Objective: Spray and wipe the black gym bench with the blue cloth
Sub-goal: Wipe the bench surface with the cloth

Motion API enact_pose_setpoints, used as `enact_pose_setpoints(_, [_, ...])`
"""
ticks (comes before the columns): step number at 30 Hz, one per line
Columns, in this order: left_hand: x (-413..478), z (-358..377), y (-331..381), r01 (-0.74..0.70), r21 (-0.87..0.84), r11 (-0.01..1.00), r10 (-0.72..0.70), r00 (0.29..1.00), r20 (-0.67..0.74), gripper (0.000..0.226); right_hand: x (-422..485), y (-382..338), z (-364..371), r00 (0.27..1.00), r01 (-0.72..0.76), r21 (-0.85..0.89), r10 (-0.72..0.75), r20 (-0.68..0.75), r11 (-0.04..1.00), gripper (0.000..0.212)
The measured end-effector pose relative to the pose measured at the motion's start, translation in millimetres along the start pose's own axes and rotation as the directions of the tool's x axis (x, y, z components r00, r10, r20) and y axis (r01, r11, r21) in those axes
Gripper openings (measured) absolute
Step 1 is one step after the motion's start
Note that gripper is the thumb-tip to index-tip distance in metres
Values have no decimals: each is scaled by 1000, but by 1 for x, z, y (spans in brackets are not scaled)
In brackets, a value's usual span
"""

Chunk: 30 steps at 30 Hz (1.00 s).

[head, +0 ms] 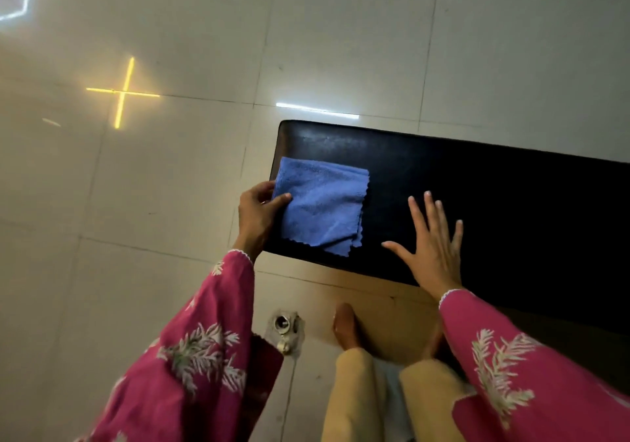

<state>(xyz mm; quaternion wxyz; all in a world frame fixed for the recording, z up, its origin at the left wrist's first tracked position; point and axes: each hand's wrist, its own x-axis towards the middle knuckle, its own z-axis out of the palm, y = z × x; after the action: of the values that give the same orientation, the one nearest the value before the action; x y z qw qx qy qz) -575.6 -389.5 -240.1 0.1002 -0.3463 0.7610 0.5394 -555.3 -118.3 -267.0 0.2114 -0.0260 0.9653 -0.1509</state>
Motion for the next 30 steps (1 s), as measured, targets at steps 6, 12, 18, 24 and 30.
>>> enact_pose_setpoints(6, [-26,50,10,-232,372,899,344,900,-269,57,21,-3,-10,997,55,-27,-56,-50,998,79])
enact_pose_setpoints(12, [2,123,12,35,532,846,141,948,-286,78,55,13,-21,993,53,-85,-62,-104,995,66])
enact_pose_setpoints(18, [20,107,-9,-157,766,623,428,889,-165,89,61,48,-16,986,106,-157,-124,-109,982,66])
enact_pose_setpoints(24, [51,127,30,-57,770,636,309,933,-186,86,62,48,-9,978,116,-167,-142,-155,979,63])
enact_pose_setpoints(30, [78,110,41,22,712,702,233,937,-259,85,62,48,-9,974,116,-167,-145,-172,979,62])
